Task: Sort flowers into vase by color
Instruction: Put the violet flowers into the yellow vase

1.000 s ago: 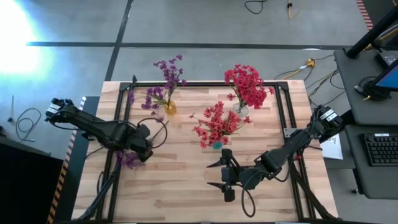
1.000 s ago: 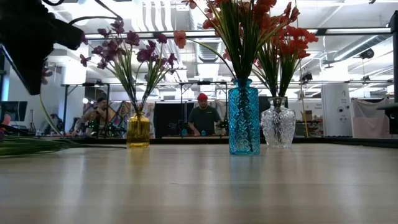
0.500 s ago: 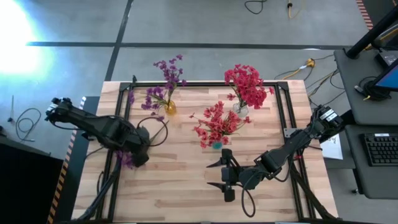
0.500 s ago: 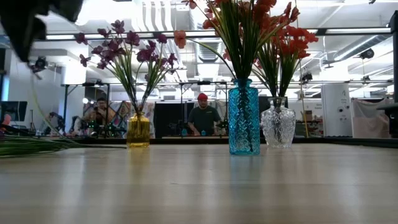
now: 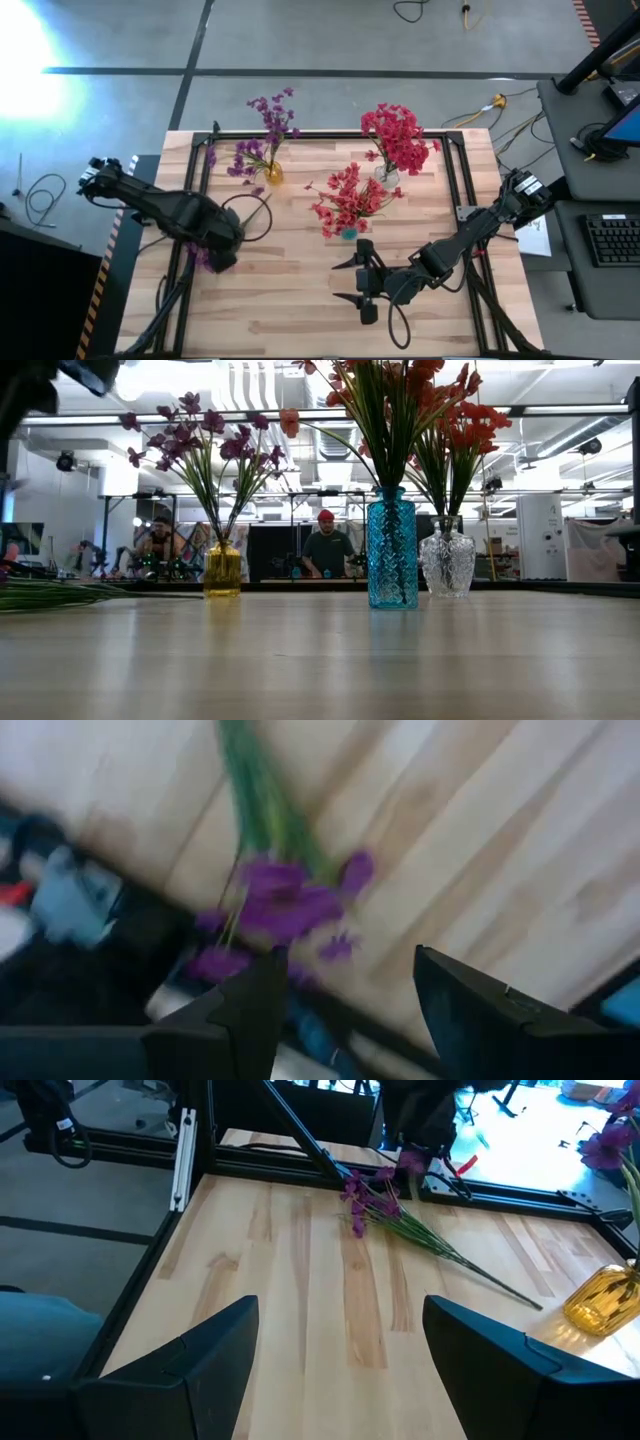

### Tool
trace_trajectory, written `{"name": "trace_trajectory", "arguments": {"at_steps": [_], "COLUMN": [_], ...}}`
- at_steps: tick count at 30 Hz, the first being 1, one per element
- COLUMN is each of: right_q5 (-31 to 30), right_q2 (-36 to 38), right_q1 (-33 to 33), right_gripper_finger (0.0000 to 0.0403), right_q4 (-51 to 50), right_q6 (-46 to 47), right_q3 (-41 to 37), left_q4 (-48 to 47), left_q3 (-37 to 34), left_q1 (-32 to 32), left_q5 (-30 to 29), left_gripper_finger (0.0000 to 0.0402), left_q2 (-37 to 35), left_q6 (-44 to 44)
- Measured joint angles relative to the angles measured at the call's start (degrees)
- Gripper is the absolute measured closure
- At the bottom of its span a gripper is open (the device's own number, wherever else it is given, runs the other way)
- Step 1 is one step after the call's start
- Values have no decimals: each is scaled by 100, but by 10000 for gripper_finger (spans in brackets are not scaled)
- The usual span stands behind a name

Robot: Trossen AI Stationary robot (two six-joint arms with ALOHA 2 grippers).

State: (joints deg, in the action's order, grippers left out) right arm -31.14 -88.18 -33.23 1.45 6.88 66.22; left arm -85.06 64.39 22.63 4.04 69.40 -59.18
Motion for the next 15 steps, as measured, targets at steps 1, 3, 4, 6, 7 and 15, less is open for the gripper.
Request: {"name": "trace_trajectory", "arguments": {"at_steps": [1, 3, 4, 6, 7, 15], "right_q5": [0, 0, 0, -1, -1, 0], "right_q2": [2, 2, 1, 0, 2, 1], "right_q1": [0, 0, 0, 2, 2, 0], "right_gripper_finger": [129, 129, 129, 129, 129, 129], "right_q4": [2, 7, 7, 11, 12, -64], "right_q6": [3, 2, 1, 1, -1, 1], "right_q3": [0, 0, 0, 0, 0, 2], "left_q4": [-222, -533, -509, -372, -307, -155], "left_q3": [109, 372, 490, 691, 808, 611], "left_q1": [26, 58, 72, 93, 97, 92], "left_q5": [48, 124, 141, 84, -101, -1509], "left_gripper_finger": [200, 200, 200, 200, 200, 200], "left_q2": [21, 37, 25, -39, -50, 162], "left_q6": [-1, -20, -13, 158, 237, 159]}}
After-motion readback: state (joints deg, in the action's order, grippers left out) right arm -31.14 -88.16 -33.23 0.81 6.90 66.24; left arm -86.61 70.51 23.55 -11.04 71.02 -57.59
